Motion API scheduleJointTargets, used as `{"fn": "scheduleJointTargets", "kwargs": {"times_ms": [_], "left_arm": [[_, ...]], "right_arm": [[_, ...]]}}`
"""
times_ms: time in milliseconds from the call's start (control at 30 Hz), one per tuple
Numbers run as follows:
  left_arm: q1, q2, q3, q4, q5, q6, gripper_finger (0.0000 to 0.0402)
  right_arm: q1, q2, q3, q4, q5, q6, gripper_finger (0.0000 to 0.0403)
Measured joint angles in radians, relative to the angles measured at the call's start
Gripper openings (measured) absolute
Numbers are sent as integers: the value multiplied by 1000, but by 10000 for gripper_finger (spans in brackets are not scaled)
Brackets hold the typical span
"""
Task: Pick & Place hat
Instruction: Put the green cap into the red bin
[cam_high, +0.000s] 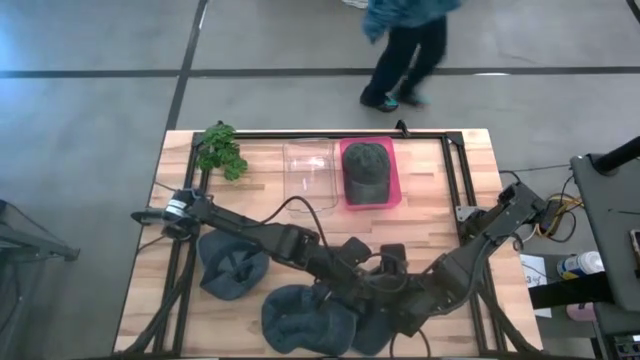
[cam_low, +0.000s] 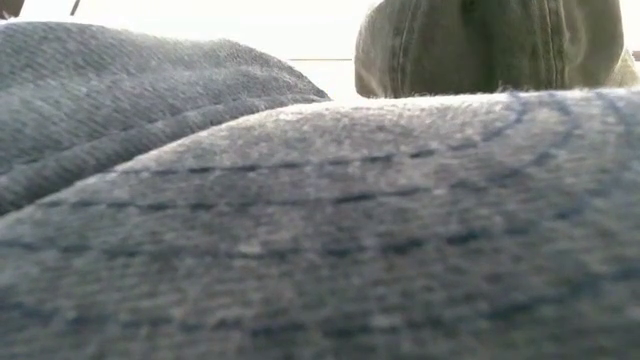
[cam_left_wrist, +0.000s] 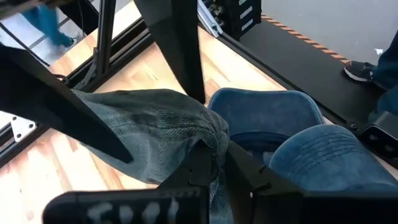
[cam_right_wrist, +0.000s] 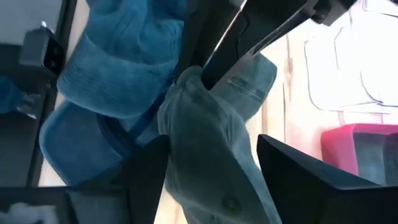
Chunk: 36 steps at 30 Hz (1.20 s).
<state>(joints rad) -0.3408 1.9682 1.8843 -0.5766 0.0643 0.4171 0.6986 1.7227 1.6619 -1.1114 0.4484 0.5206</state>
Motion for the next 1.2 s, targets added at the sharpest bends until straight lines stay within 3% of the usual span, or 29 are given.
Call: {"fn": "scheduleJointTargets", "kwargs": {"times_ms": [267, 633, 900, 1200], "left_arm": [[-8, -5, 0, 30, -3, -6, 29], [-11, -52, -2, 32, -18, -56, 40], [-10, -122, -2, -110, -67, -176, 41], [-10, -303, -6, -116, -178, -348, 41]], "right_arm": [[-7, 14, -11, 37, -29, 41, 172], [-3, 14, -33, 45, -38, 116, 20], [-6, -16, -35, 36, -29, 162, 9], [-30, -135, -64, -1, 1, 251, 8]]}}
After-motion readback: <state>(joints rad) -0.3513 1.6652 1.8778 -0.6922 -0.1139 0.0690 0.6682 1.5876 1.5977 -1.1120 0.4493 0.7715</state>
